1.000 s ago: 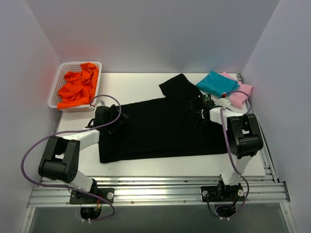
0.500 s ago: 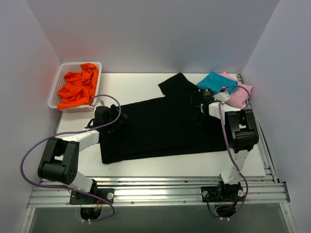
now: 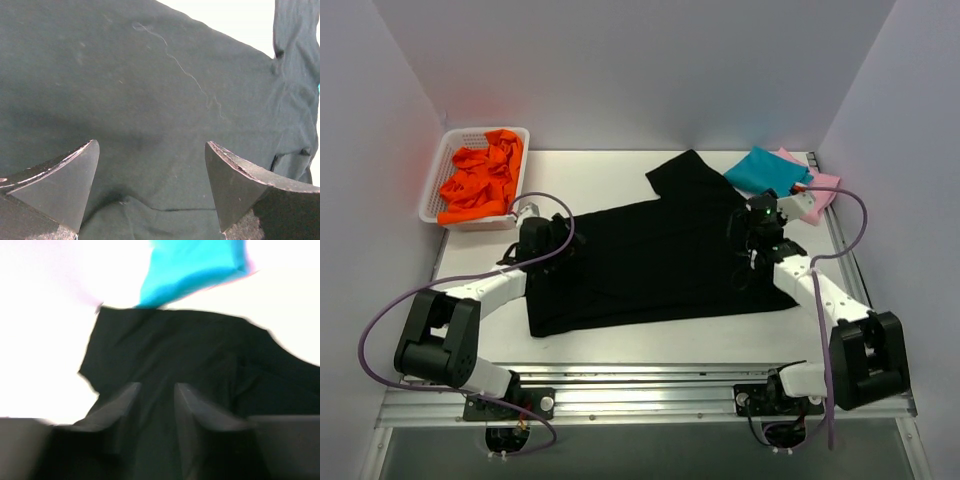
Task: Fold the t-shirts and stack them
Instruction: Fold the tshirt
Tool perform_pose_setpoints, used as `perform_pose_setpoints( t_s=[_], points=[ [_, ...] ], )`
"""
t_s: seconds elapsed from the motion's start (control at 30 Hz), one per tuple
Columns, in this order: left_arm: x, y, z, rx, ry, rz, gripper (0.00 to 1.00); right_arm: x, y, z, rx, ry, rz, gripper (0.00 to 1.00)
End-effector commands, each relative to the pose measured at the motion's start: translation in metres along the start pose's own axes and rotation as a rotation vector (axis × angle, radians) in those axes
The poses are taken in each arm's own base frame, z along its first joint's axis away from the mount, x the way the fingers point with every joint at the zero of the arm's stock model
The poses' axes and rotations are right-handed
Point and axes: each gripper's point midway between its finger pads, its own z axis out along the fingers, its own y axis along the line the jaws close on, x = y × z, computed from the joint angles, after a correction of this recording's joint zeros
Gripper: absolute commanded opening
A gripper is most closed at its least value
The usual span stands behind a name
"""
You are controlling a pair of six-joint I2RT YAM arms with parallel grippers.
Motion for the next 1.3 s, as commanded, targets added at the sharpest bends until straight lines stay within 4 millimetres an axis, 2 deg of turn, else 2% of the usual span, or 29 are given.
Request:
perform_pose_setpoints(
  t_s=[0.0,0.03,0.07,0.1,0.2,0.27,0.33,0.37,0.4,0.47,0.5,0.53,0.57,0.6,0.63,0.73,0.77,0.8,0.9,1.0,1.27],
  points=[
    [-0.003,-0.021,0.001,0.023,-0.027,0.003,0.95,0.031,0.015,-0.013,-0.158,0.05,-0.033,0.25],
    [0.001,-0.024,0.001,0.033,-0.009,0.0,0.96,0.042,0.022,-0.015,-0.191,0.079,-0.05,0.15],
    [0.008,-0.028,0.001,0.047,0.009,0.002,0.97,0.051,0.036,-0.018,-0.232,0.108,-0.065,0.03],
    [0.011,-0.033,0.0,0.063,0.014,-0.002,1.0,0.072,0.039,-0.014,-0.242,0.168,-0.101,0.0],
    [0.027,-0.05,-0.01,0.1,0.039,0.026,0.88,0.101,0.054,-0.012,-0.285,0.246,-0.133,0.0],
    [0.039,-0.062,-0.019,0.113,0.057,0.072,0.88,0.111,0.055,-0.012,-0.292,0.265,-0.14,0.0],
    [0.045,-0.065,-0.034,0.091,0.077,0.124,0.88,0.119,0.051,-0.013,-0.286,0.277,-0.146,0.0],
    [0.052,-0.05,-0.041,0.011,0.093,0.162,0.88,0.122,0.048,-0.013,-0.28,0.283,-0.15,0.0],
    [0.057,-0.056,-0.053,0.014,0.094,0.196,0.88,0.126,0.043,-0.014,-0.272,0.291,-0.154,0.0],
    [0.059,-0.053,-0.066,-0.028,0.085,0.234,0.87,0.131,0.038,-0.014,-0.264,0.299,-0.151,0.0],
    [0.058,-0.043,-0.074,-0.076,0.075,0.263,0.87,0.133,0.034,-0.015,-0.259,0.301,-0.148,0.0],
    [0.066,-0.044,-0.081,-0.086,0.08,0.294,0.85,0.138,0.028,-0.016,-0.253,0.312,-0.154,0.0],
    [0.067,-0.043,-0.086,-0.103,0.071,0.309,0.85,0.138,0.028,-0.017,-0.257,0.312,-0.148,0.0],
    [0.064,-0.029,-0.091,-0.175,0.042,0.328,0.85,0.14,0.025,-0.018,-0.256,0.315,-0.149,0.0],
    [0.069,-0.026,-0.094,-0.193,0.042,0.355,0.84,0.143,0.021,-0.02,-0.253,0.32,-0.153,0.0],
    [0.073,-0.003,-0.093,-0.301,0.04,0.392,0.78,0.145,0.017,-0.023,-0.249,0.328,-0.15,0.0],
    [0.078,0.002,-0.092,-0.32,0.049,0.401,0.71,0.143,0.014,-0.026,-0.248,0.327,-0.149,0.0],
    [0.086,0.012,-0.09,-0.36,0.068,0.404,0.71,0.143,0.013,-0.027,-0.247,0.328,-0.148,0.0],
    [0.104,0.024,-0.083,-0.4,0.084,0.426,0.71,0.136,0.008,-0.031,-0.235,0.31,-0.151,0.0],
    [0.113,0.025,-0.08,-0.405,0.091,0.436,0.71,0.129,0.005,-0.033,-0.227,0.289,-0.155,0.0],
    [0.113,0.029,-0.08,-0.406,0.064,0.441,0.72,0.129,-0.001,-0.033,-0.214,0.282,-0.154,0.0]
  ],
)
